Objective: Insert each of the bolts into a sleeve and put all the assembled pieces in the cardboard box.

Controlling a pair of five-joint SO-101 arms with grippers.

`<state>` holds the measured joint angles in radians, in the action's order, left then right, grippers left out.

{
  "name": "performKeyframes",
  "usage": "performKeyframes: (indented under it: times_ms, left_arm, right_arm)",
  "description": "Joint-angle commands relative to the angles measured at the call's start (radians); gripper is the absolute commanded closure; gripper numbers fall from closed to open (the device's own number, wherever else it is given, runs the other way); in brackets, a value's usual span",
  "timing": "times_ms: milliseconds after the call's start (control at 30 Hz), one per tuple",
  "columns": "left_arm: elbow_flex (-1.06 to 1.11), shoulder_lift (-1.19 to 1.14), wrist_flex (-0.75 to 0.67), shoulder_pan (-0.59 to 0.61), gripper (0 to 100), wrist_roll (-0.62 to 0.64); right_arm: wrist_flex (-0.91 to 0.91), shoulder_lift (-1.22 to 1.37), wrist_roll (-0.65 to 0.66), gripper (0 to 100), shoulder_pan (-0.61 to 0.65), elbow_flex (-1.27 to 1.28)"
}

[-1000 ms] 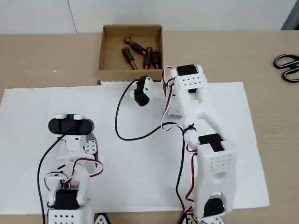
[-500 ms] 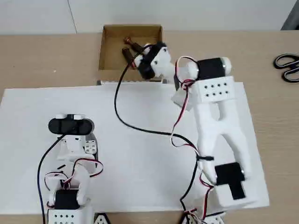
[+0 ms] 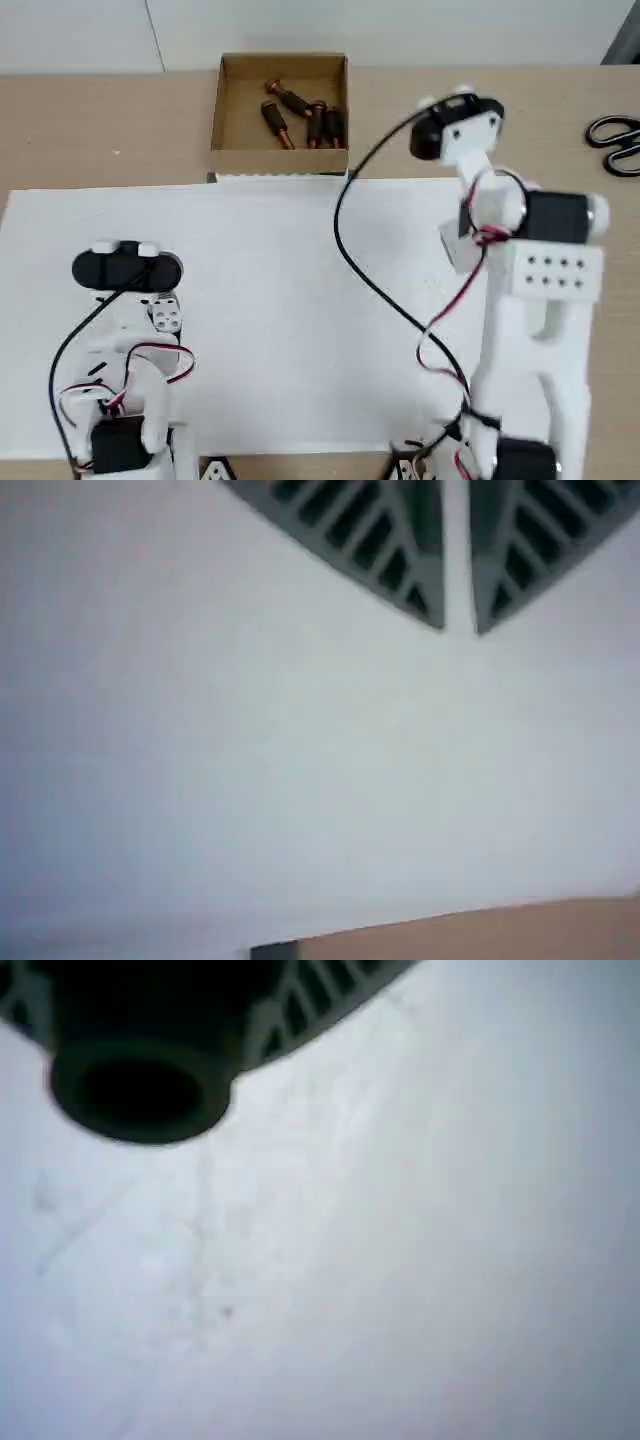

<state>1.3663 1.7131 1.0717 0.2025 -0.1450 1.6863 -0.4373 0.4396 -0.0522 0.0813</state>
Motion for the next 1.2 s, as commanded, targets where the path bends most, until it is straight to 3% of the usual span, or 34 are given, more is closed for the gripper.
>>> performKeyframes:
  times_ms: [0,300,433,567,800,1000,1167]
  left_arm:
    - [-0.179,-0.166,0.052,0.012,99,-0.011]
    - [-0.791,-0.770,0.267,0.035,99,0.138]
    - [-0.990,-0.976,0.388,0.037,99,0.123]
    - [-1.066,-1.149,0.468,0.037,99,-0.044]
    - [-1.079,-1.376,0.482,0.044,99,-0.327]
    - [-1.205,-1.471,0.551,0.078,99,-0.575]
    - [-1.259,-1.479,0.641,0.140,99,-0.769]
  right_arm:
    - [0.004,-0.168,-0.011,99.5,-0.030,0.155]
    - [0.004,-0.455,-0.011,99.5,-0.094,0.422]
    - [0.001,-0.526,-0.008,99.5,-0.156,0.468]
    - [0.001,-0.542,-0.006,99.5,-0.211,0.468]
    - [0.002,-0.547,0.038,99.5,-0.320,0.470]
    - [0.001,-0.547,0.094,99.5,-0.444,0.470]
    - [0.001,-0.547,0.095,99.5,-0.464,0.470]
